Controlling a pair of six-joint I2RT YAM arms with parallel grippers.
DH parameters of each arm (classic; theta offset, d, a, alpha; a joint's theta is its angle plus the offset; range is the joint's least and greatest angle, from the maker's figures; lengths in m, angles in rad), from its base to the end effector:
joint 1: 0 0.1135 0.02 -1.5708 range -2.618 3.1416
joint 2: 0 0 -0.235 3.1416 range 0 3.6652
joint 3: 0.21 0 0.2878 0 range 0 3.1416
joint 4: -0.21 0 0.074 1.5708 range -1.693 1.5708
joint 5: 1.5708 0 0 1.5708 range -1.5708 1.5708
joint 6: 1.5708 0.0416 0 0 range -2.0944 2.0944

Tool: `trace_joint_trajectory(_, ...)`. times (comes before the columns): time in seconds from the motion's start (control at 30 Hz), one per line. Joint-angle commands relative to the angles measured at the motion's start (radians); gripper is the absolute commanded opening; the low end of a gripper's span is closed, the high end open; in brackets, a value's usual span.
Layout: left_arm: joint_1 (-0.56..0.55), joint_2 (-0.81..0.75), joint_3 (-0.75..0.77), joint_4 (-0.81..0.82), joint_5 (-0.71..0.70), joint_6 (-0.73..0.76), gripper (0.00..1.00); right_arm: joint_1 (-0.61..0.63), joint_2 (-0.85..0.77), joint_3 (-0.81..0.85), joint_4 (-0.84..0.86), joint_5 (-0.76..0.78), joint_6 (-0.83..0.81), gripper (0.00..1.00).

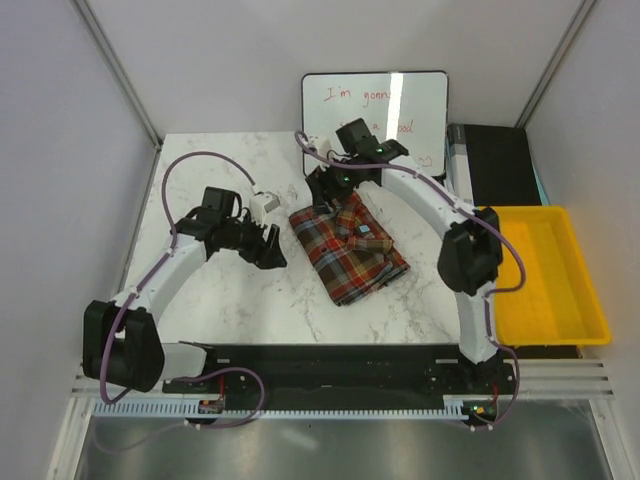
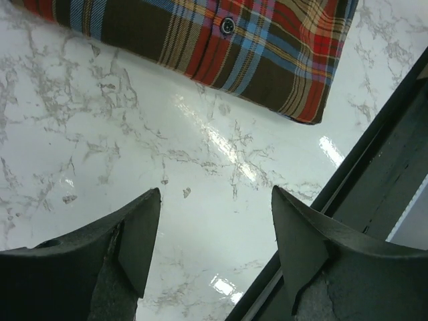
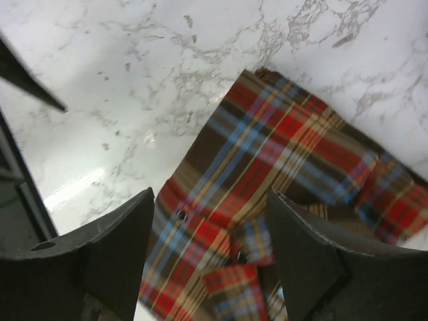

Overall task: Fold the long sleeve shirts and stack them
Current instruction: Fold the shirt

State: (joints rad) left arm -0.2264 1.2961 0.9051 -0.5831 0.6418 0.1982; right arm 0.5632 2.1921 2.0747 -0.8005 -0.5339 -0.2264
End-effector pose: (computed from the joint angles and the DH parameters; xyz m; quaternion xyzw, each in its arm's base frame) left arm 0.2864 -0.0915 0.1991 0.2818 0.8671 -0.3054 0.2747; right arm 0.4200 0.2902 0.2440 -0.4295 0.8108 0.2982 0.2631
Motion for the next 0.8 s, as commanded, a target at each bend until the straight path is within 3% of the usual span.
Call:
trace_joint_trajectory(0.0,-0.049,0.092,0.13,0.023,0.027,0.147,0.74,-0.123,-0.292,-0.262,0.046,0.006,-0.001,0.73)
trace_joint_trajectory(0.17,-0.168,0.38,0.392,0.049,-0.089,0.184,0.71,-0.284,-0.413,-0.453,0.046,-0.026,0.09,0.71)
trace_joint_trajectory(0.3,-0.215,0.679,0.641,0.02,-0.155,0.179,0.62,-0.376,-0.443,-0.585,0.004,-0.034,0.128,0.66)
trace_joint_trajectory(0.4,-0.223,0.768,0.727,-0.053,-0.237,0.182,0.61,-0.407,-0.44,-0.622,-0.035,-0.008,0.11,0.65)
trace_joint_trajectory(0.5,-0.223,0.767,0.631,-0.122,-0.225,0.126,0.58,-0.421,-0.425,-0.634,-0.063,0.034,0.062,0.64)
trace_joint_trajectory(0.67,-0.296,0.502,0.31,-0.12,-0.108,-0.069,0.54,-0.424,-0.32,-0.614,-0.095,0.04,0.012,0.57)
trace_joint_trajectory(0.77,-0.359,0.32,0.155,-0.078,-0.036,-0.188,0.61,-0.428,-0.272,-0.581,-0.103,0.016,-0.034,0.56)
